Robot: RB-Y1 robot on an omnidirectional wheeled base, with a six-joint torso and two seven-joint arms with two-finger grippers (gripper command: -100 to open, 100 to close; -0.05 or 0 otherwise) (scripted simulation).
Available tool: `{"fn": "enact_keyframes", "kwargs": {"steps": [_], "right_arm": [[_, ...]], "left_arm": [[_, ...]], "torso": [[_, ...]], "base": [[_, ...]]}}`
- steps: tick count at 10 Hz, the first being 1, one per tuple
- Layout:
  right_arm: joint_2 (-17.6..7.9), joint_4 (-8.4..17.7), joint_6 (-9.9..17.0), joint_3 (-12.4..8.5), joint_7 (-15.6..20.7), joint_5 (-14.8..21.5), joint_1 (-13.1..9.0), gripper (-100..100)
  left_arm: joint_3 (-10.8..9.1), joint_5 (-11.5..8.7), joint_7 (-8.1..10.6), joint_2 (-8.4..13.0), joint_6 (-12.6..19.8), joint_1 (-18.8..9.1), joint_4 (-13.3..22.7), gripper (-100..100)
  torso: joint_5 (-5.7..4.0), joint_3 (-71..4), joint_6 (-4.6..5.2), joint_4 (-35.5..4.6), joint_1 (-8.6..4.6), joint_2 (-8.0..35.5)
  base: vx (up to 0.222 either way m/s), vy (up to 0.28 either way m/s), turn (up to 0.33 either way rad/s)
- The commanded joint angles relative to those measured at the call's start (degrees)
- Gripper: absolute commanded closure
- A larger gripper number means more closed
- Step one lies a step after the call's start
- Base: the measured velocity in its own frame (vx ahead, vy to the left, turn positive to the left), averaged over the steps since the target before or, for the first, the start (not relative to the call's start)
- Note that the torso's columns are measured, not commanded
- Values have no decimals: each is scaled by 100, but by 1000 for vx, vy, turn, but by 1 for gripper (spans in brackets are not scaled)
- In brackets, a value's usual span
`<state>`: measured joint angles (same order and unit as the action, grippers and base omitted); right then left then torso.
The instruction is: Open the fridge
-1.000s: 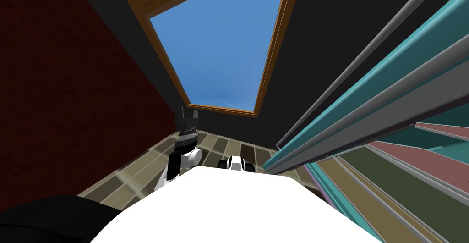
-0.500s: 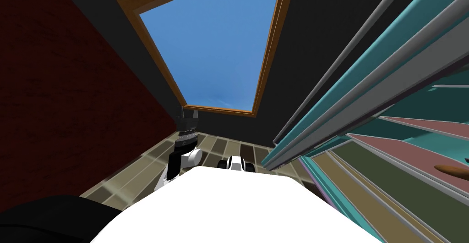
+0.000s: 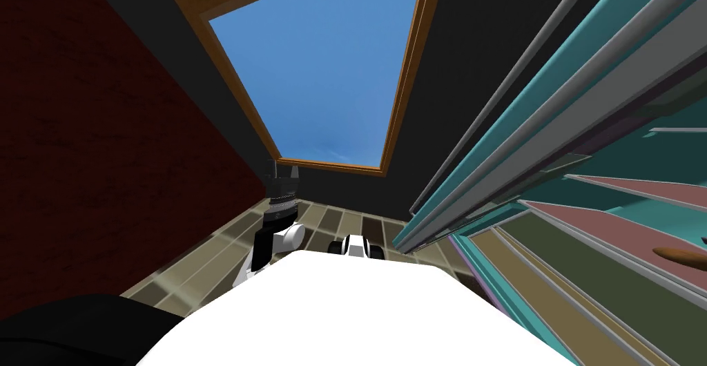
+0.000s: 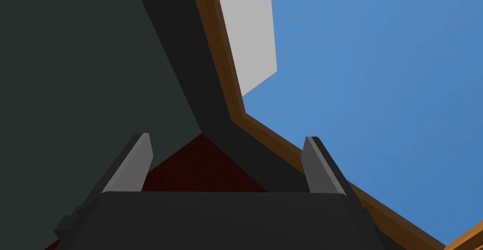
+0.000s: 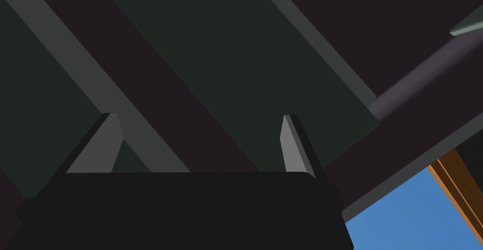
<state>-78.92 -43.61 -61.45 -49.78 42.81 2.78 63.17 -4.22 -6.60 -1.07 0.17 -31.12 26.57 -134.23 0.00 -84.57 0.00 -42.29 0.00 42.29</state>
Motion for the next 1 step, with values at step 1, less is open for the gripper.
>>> {"fn": "enact_keyframes", "kwargs": {"steps": [1], "right_arm": [[0,0,0,0,0,0,0,0]], "left_arm": [[0,0,0,0,0,0,0,0]], "torso": [[0,0,0,0,1,0]], "base": [[0,0,0]]}}
